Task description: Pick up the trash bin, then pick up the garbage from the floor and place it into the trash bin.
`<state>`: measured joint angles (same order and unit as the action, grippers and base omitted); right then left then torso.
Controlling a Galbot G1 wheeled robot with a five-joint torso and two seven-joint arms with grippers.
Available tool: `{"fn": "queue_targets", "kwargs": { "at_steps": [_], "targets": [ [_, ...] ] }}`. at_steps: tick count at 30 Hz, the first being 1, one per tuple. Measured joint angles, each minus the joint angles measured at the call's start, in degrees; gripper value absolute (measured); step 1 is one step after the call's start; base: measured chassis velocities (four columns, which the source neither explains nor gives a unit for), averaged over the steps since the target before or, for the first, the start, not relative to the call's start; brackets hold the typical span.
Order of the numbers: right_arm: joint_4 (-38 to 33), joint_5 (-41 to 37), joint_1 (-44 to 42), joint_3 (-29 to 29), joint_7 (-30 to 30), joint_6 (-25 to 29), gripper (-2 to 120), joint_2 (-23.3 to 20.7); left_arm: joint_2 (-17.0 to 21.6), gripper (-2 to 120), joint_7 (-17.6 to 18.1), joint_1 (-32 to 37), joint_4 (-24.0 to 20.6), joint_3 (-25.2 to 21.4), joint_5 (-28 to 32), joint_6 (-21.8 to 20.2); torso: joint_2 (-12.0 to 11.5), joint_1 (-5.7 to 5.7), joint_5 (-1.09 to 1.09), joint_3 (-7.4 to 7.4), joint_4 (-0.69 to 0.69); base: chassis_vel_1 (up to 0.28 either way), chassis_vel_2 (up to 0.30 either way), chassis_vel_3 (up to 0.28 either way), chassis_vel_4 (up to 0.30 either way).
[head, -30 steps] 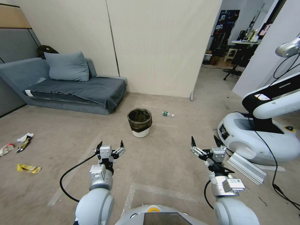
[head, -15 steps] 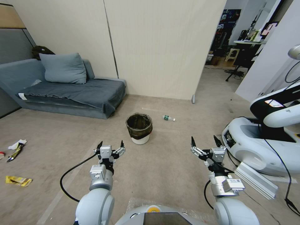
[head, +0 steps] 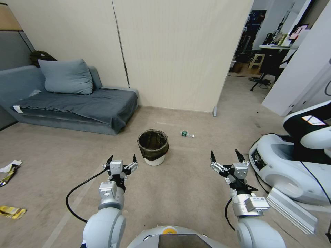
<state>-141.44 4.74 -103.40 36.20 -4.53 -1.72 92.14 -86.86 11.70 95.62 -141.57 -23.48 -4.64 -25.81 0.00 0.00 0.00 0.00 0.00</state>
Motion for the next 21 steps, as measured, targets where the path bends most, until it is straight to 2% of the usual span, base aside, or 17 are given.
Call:
{"fn": "queue_targets", "kwargs": {
  "at_steps": [21],
  "targets": [
    [0.1,0.0,0.0,0.0,0.0,0.0,100,0.0,-0.2,100,0.0,-0.1,0.2,0.2,0.0,0.0,0.0,0.00,0.00,0.00,0.00,-0.119,0.111,0.116,-0.115]
  ]
}}
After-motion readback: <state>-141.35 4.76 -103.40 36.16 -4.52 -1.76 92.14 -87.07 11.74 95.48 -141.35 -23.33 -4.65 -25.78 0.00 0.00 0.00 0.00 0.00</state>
